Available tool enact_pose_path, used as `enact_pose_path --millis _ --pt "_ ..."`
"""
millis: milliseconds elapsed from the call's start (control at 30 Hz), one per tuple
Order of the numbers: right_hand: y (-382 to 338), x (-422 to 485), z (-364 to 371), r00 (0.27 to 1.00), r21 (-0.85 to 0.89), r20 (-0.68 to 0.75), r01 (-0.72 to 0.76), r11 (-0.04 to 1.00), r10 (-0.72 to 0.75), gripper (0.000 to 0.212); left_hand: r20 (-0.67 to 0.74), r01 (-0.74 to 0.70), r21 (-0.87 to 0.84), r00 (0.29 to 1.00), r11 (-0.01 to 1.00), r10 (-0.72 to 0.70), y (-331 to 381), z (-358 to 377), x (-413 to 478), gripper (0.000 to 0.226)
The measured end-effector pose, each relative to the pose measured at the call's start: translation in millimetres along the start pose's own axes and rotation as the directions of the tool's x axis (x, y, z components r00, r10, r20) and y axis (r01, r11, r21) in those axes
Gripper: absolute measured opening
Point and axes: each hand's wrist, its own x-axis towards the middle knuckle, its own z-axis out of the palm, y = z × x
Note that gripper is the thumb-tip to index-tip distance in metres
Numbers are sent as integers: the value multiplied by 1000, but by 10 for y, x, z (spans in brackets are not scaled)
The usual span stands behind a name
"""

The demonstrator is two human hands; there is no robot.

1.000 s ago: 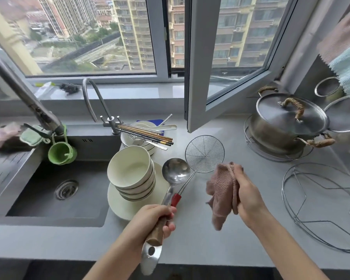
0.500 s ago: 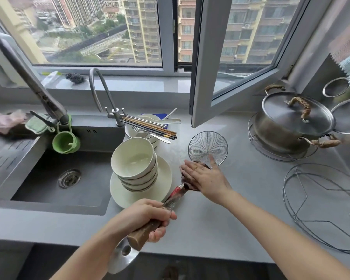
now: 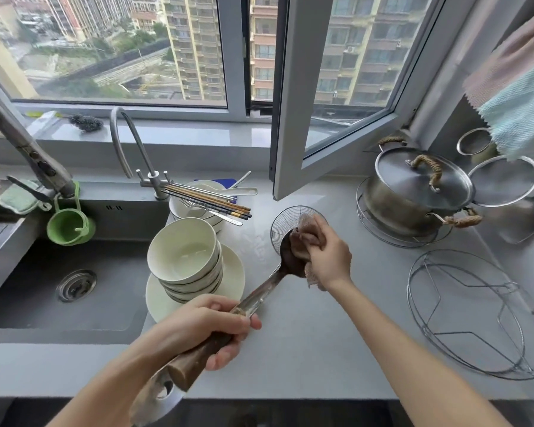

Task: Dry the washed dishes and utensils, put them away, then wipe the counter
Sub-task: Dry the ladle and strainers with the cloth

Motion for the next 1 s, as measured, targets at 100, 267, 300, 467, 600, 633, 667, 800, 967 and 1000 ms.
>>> enact_pose_path --millis 100,267,300,467,600,633,667,800,967,1000 --pt "-108 -70 240 893 560 -97 -316 766 440 50 -22 -8 -67 1000 998 6 -17 99 140 28" --pt "-242 -143 375 636 830 268 -534 162 724 52 -33 36 -81 999 996 -39 36 112 315 16" --pt "-261 -185 320 635 790 356 -596 143 686 49 -33 59 -102 997 993 -62 46 68 326 8" --pt "-192 -491 -232 847 740 196 -458 492 494 69 65 183 -283 983 942 -172 99 -116 349 13" --pt "-74 -363 -589 932 35 -361 44 998 -28 57 311 235 -398 944 887 -110 61 -109 277 46" --pt "-64 -290 -556 945 -185 -267 141 973 -188 57 312 220 -370 945 903 -103 56 -55 269 46" --pt "-89 -262 -497 952 -381 -94 235 894 -290 61 283 193 -324 954 926 -99 56 -5 272 40" --pt "-179 -530 -351 937 -387 341 211 898 -73 53 200 171 -243 972 955 -123 81 96 305 11" --pt "-297 -1264 -295 838 259 434 235 937 -330 52 179 160 -130 974 979 -135 -12 154 318 8" --pt "-274 -1288 -314 824 293 435 251 923 -362 51 192 142 -83 974 986 -124 -26 168 316 13"
